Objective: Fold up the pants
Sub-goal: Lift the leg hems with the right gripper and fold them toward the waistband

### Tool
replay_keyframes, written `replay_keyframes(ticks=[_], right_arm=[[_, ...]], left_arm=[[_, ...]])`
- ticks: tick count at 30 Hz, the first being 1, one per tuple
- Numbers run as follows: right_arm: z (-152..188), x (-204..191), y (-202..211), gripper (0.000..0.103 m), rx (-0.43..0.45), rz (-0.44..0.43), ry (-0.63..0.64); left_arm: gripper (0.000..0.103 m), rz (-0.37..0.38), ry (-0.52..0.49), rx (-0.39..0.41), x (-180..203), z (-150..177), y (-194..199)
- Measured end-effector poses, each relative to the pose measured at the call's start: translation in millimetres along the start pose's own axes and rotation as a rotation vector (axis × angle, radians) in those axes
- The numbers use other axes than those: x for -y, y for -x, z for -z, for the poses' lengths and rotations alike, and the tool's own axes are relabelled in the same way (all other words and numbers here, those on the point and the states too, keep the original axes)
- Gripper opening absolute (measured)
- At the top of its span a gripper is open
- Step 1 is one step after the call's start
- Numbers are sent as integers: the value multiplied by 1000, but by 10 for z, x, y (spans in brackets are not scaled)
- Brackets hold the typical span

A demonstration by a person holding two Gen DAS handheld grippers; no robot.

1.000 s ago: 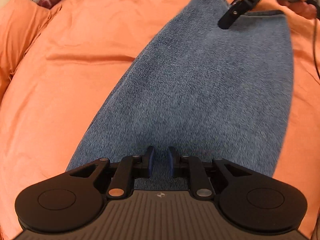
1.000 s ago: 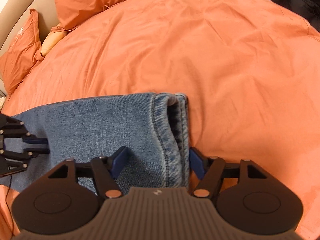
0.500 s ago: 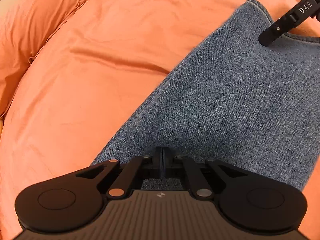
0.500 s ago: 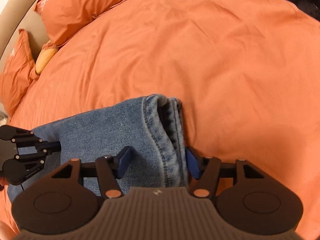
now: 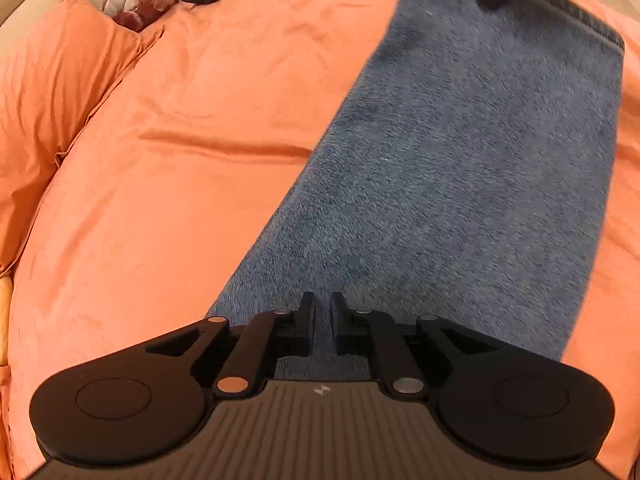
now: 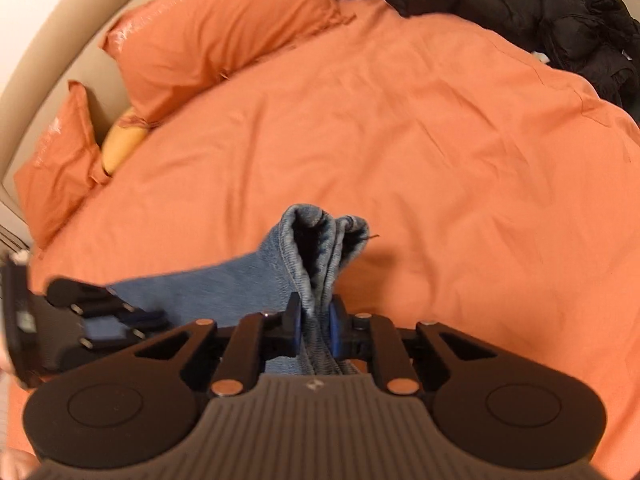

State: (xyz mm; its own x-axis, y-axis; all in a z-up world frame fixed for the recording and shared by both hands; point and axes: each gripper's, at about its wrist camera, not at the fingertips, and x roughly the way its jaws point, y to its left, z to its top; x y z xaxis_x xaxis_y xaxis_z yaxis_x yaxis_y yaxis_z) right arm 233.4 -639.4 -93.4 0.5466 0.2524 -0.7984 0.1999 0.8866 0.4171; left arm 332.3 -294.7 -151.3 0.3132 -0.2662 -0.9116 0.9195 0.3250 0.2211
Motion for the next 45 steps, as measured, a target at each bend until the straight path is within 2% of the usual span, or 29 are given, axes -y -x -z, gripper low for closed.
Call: replay_keyframes(ticks=[6,13,18,23,30,37,41,44,45], right_arm=[[-101,-751,269,9,6,-14,41],[-95,-1859,362,9,16,-47,131],[-45,-2608,108,10,-32,-27,188],[104,-3184,-379,10,-93,-45,214],[406,-3674,-1375,11,-209,-75,201],[849,-3950,-2287,13,-335,-10,250],[1005,-4009,-2532,19,-365,12,276],[1057,-4066,-2549,28,-367,7,289],[1061,-4089,-2510,28,-359,8,296]], left_arm=[[13,55,-34,23,55,343,225],[13,87,-91,54,329,961,519],[13,97,-25,121,267,1275,803],[14,77,94,151,-106,1584,1093],[15,46,288,133,-650,2115,1246],[15,23,379,30,-847,2461,1134],[24,23,377,-1,-890,2553,1117],[24,17,390,-24,-908,2510,1066],[24,16,393,-25,-912,2510,1067]])
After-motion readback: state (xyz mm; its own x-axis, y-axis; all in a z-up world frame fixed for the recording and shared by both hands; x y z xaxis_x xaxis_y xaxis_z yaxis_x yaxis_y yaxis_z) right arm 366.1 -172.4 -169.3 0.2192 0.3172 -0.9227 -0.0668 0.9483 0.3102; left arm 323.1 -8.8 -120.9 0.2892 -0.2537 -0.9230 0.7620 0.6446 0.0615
